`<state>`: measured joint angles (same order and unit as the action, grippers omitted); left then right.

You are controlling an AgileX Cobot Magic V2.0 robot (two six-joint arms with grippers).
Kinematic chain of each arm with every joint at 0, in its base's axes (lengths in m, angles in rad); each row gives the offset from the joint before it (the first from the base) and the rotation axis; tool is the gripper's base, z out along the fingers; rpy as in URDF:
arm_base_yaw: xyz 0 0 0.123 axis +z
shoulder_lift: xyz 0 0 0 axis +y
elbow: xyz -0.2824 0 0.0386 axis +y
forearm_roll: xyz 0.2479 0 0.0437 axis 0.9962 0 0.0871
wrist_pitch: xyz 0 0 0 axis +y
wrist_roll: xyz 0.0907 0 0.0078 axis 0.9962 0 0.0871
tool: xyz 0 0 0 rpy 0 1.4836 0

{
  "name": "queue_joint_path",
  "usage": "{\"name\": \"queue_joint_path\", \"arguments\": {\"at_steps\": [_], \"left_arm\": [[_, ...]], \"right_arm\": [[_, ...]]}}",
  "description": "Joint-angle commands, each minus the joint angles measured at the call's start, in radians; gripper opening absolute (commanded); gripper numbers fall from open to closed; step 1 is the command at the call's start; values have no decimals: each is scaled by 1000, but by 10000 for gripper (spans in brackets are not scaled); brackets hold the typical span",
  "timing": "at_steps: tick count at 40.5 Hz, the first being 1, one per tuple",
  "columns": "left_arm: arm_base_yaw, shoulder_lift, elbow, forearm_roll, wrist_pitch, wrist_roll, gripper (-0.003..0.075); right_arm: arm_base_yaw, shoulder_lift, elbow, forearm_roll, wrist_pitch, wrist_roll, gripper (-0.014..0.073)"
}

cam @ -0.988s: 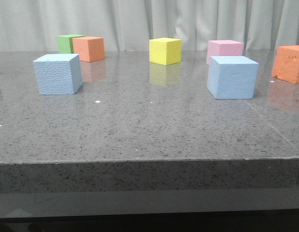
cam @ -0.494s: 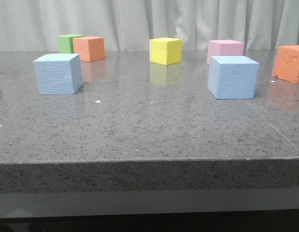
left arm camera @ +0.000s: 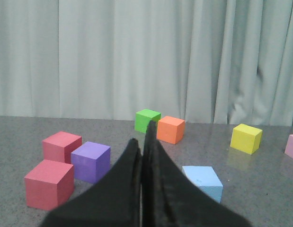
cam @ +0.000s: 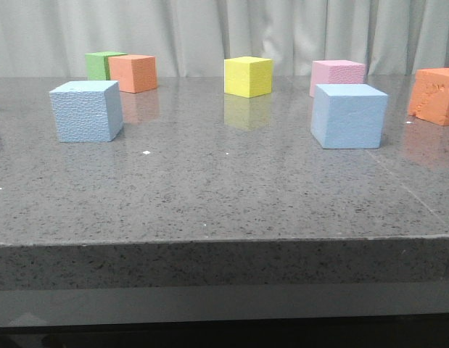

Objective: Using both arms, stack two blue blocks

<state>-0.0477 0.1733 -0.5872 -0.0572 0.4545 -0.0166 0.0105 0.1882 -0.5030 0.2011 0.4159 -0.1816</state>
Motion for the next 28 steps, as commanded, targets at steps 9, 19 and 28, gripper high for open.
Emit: {"name": "queue_joint_path", "arguments": {"at_steps": [9,19,28], "left_arm": [[2,162,-129,-10,21,-8,-20],[2,187,-121,-10,30,-8,-20],[2,187,-121,-10,30,-8,-20]], "right_arm": [[1,220,-127,13,56,-2,-67],[1,268,-127,13,56,-2,-67],[1,268,-127,13,55,-2,-67]]}}
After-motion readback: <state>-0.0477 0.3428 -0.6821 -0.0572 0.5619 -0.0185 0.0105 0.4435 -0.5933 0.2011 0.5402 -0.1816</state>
